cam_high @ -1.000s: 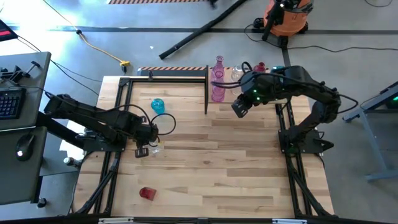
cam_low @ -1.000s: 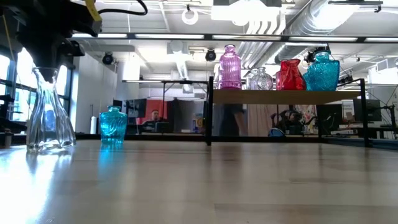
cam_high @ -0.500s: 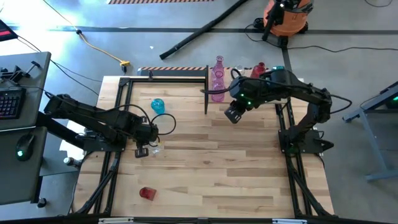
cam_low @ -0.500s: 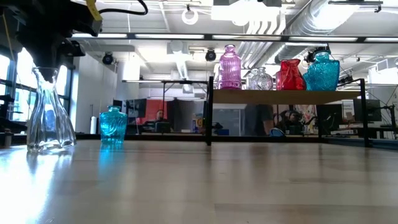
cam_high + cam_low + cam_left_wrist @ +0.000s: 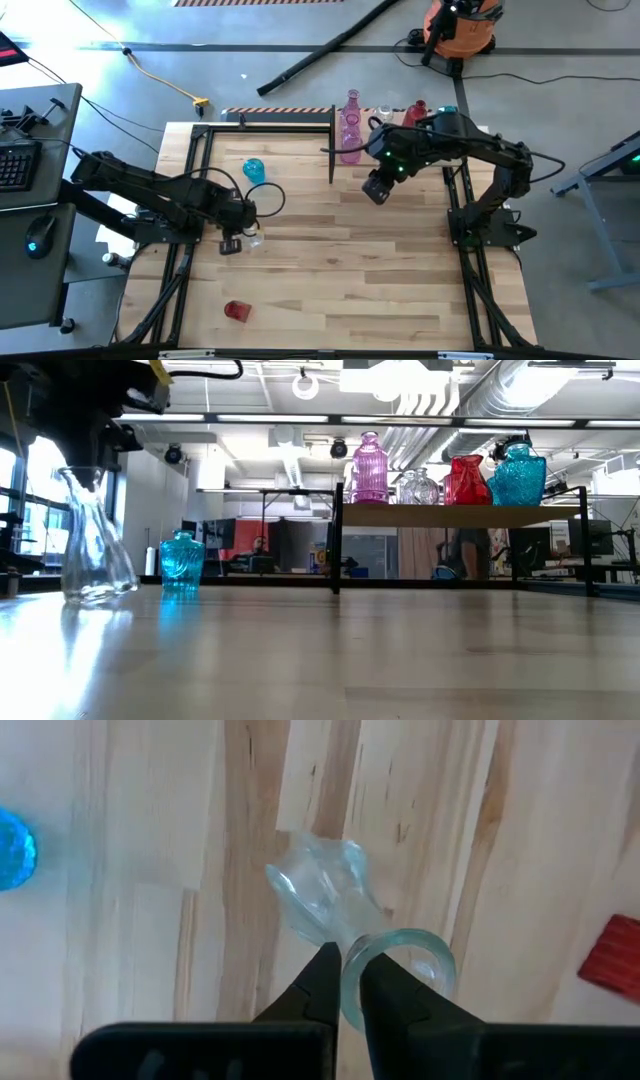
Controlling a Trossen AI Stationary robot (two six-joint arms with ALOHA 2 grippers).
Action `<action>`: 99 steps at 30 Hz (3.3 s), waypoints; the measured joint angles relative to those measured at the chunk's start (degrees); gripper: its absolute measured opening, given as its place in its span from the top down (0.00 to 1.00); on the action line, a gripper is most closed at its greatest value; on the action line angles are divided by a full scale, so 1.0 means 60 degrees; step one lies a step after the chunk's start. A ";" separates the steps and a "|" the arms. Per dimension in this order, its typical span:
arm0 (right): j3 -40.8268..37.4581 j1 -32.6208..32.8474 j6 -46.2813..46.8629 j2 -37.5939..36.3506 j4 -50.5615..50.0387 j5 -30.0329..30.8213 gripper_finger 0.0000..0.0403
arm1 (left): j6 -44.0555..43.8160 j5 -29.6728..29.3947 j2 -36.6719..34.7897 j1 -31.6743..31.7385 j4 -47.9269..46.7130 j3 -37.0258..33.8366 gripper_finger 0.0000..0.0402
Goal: Sort vases onto shelf
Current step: Put the transparent vase on the shelf aligned with the other transparent vase
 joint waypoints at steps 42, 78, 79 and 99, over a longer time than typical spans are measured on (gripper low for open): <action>0.0000 0.0909 -0.6097 0.2014 0.4278 0.1333 0.44 | 0.0331 -0.0456 -0.0035 0.1701 0.3550 0.3099 0.98; 0.0000 0.0909 -0.6656 0.2679 0.5960 0.1311 0.44 | 0.0312 -0.0666 0.0450 0.1698 0.5576 0.3099 0.97; 0.0000 0.0909 -0.6656 0.2674 0.5976 0.1311 0.44 | 0.0312 -0.0663 0.0450 0.1698 0.5583 0.3099 0.97; 0.0000 0.0937 -0.6186 0.2671 0.5810 0.1163 0.77 | 0.0303 -0.0532 0.0450 0.1690 0.5548 0.3099 0.95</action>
